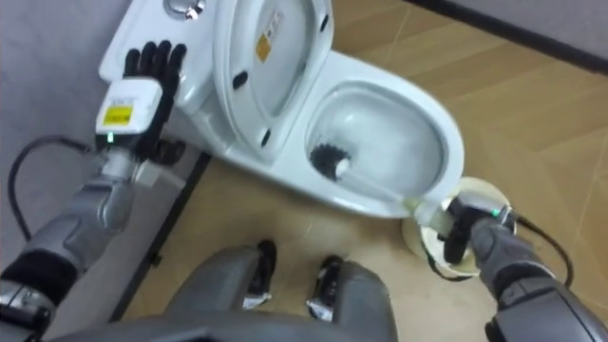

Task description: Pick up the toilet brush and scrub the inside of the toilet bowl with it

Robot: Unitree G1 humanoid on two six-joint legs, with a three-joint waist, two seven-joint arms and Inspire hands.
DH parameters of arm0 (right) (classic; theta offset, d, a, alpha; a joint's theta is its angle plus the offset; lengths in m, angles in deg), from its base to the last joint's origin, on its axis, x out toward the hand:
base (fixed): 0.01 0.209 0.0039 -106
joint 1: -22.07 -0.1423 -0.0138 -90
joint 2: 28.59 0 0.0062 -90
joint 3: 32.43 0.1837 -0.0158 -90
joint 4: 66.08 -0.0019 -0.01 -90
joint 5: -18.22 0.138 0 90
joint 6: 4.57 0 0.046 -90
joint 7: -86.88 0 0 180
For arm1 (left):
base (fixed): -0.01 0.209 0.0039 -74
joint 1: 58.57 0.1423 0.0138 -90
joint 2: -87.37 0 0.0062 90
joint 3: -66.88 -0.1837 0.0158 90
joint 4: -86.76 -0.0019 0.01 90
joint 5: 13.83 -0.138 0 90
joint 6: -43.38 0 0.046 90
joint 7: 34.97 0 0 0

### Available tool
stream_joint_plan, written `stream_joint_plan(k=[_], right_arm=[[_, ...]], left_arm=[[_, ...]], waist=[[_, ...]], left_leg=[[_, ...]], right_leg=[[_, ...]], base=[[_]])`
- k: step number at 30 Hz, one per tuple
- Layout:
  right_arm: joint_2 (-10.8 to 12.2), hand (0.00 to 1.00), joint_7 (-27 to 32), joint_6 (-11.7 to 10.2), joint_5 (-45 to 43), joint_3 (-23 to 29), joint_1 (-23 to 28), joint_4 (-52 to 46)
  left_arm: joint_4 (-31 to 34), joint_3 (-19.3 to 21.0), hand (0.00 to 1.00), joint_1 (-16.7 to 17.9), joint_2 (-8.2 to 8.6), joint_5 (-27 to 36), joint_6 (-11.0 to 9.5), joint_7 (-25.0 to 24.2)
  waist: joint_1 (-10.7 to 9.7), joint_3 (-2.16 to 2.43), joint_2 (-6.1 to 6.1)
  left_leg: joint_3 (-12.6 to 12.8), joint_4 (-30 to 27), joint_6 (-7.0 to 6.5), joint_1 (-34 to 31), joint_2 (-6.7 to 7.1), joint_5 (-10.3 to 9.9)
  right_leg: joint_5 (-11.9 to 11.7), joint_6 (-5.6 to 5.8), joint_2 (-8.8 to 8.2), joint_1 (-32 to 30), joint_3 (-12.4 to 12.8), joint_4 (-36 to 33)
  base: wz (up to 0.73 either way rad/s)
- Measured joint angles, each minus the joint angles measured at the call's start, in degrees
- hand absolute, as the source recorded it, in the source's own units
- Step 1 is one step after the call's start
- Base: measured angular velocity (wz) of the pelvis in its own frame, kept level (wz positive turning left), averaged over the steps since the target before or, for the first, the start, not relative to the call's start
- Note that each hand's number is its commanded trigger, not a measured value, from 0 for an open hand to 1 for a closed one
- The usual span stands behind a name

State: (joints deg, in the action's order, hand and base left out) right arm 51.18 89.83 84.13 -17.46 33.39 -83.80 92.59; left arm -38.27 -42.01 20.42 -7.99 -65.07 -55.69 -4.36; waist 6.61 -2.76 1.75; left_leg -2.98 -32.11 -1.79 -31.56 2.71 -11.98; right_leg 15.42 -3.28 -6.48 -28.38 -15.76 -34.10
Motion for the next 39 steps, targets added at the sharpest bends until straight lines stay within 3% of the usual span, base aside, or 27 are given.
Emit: stream_joint_plan(k=[5, 9, 12, 16, 19, 20, 23, 24, 26, 28, 31, 35, 39], right_arm=[[-2.5, 1.00, 1.7, 2.0, -3.5, -1.7, -3.3, -0.2], [-5.2, 1.00, 4.5, 3.3, -5.6, -4.4, -6.0, -0.3], [-7.2, 1.00, 6.5, 4.4, -7.5, -6.3, -6.6, -1.2], [-9.7, 1.00, 9.6, 5.1, -10.1, -8.4, -8.2, -2.6], [-11.2, 1.00, 11.8, 5.8, -12.2, -10.8, -11.2, -2.4], [-11.5, 1.00, 12.4, 6.0, -12.2, -12.1, -12.9, -2.1], [-11.5, 1.00, 13.4, 6.1, -14.8, -13.3, -15.6, -2.5], [-11.5, 1.00, 13.6, 6.0, -15.4, -13.3, -16.7, -2.6], [-11.5, 1.00, 14.0, 5.7, -14.8, -13.4, -18.0, -2.6], [-11.4, 1.00, 14.4, 5.6, -10.5, -13.4, -18.9, -2.3], [-10.6, 1.00, 14.4, 5.9, 1.0, -13.0, -19.6, -1.8], [-7.7, 1.00, 13.6, 6.2, 15.9, -8.4, -19.8, 0.7], [-4.5, 1.00, 11.8, 6.1, 20.9, -5.9, -19.8, 2.4]], left_arm=[[0.3, -1.7, 0.00, -3.2, -0.47, 0.0, -1.2, 4.9], [0.5, -3.3, 0.00, -4.7, -0.49, 0.5, -1.2, 7.8], [-0.1, -5.6, 0.00, -6.5, -0.47, 1.8, -0.9, 10.3], [-0.5, -6.5, 0.00, -7.3, -0.48, 2.0, -0.2, 13.5], [0.2, -7.7, 0.00, -8.5, -0.61, 5.0, 0.1, 14.2], [0.2, -8.4, 0.00, -9.0, -0.67, 6.6, 0.3, 14.4], [0.2, -8.4, 0.00, -9.9, -1.00, 7.0, 0.4, 14.5], [0.2, -8.4, 0.00, -10.3, -1.38, 7.1, 0.4, 14.8], [0.6, -9.0, 0.00, -10.5, -2.13, 8.5, 0.4, 15.4], [1.1, -9.5, 0.00, -10.8, -3.00, 10.3, 0.3, 16.0], [2.4, -9.5, 0.00, -10.9, -3.61, 12.4, 0.9, 16.5], [2.4, -9.2, 0.00, -11.0, -4.75, 12.3, 1.8, 18.0], [2.2, -8.9, 0.00, -11.0, -4.85, 12.3, 3.9, 18.0]], waist=[[1.6, -0.08, -0.78], [2.4, -0.29, -2.80], [3.3, -0.34, -3.51], [4.5, -0.47, -3.58], [4.8, -0.65, -3.61], [4.9, -0.93, -3.90], [4.9, -1.30, -3.42], [5.1, -1.68, -2.82], [5.0, -1.84, -2.52], [5.0, -1.81, -2.47], [4.7, -2.16, -1.81], [3.1, -2.42, -1.36], [1.4, -2.41, -1.37]], left_leg=[[-0.1, -4.1, -0.02, -8.1, -0.18, 0.1], [-0.2, -6.1, -0.10, -12.0, -0.17, 0.0], [-0.2, -6.8, -0.11, -14.2, -0.04, -0.1], [0.6, -6.8, -0.06, -16.4, -0.22, 0.0], [0.9, -7.2, 0.12, -17.7, -0.14, 0.2], [0.8, -7.4, 0.17, -17.9, -0.13, 0.2], [0.9, -7.5, 0.43, -18.6, -0.10, 0.3], [1.3, -7.4, 0.53, -18.8, -0.11, 0.4], [1.6, -7.3, 0.56, -19.4, -0.11, 0.5], [1.7, -7.2, 0.68, -20.0, -0.16, 0.7], [1.9, -7.2, 0.85, -20.3, 0.00, 0.9], [1.6, -7.8, 0.91, -20.8, -0.04, 1.1], [1.9, -8.5, 0.60, -20.9, 0.14, 1.4]], right_leg=[[-0.1, -0.58, -0.41, -7.7, -0.1, -3.7], [-0.1, -0.68, -0.53, -11.3, -0.2, -5.1], [0.0, -0.84, -0.76, -13.5, -0.3, -6.0], [-0.2, -1.17, -0.58, -16.0, 0.0, -6.4], [0.2, -1.58, -1.36, -17.7, -0.4, -7.8], [0.3, -1.74, -1.44, -17.8, -0.7, -8.0], [0.8, -2.05, -1.90, -18.9, -0.6, -9.1], [0.8, -2.05, -1.90, -19.7, 0.1, -9.6], [0.8, -2.12, -1.97, -20.5, 0.3, -9.9], [0.7, -2.37, -1.94, -21.2, 0.3, -9.9], [0.6, -2.49, -1.82, -21.7, 0.6, -10.2], [0.6, -2.71, -1.76, -21.9, 0.4, -10.6], [0.6, -2.72, -2.50, -22.2, 0.5, -11.6]], base=[[0.03], [0.00], [0.00], [-0.05], [0.02], [0.06], [0.03], [0.00], [-0.04], [-0.02], [-0.01], [0.01], [-0.01]])
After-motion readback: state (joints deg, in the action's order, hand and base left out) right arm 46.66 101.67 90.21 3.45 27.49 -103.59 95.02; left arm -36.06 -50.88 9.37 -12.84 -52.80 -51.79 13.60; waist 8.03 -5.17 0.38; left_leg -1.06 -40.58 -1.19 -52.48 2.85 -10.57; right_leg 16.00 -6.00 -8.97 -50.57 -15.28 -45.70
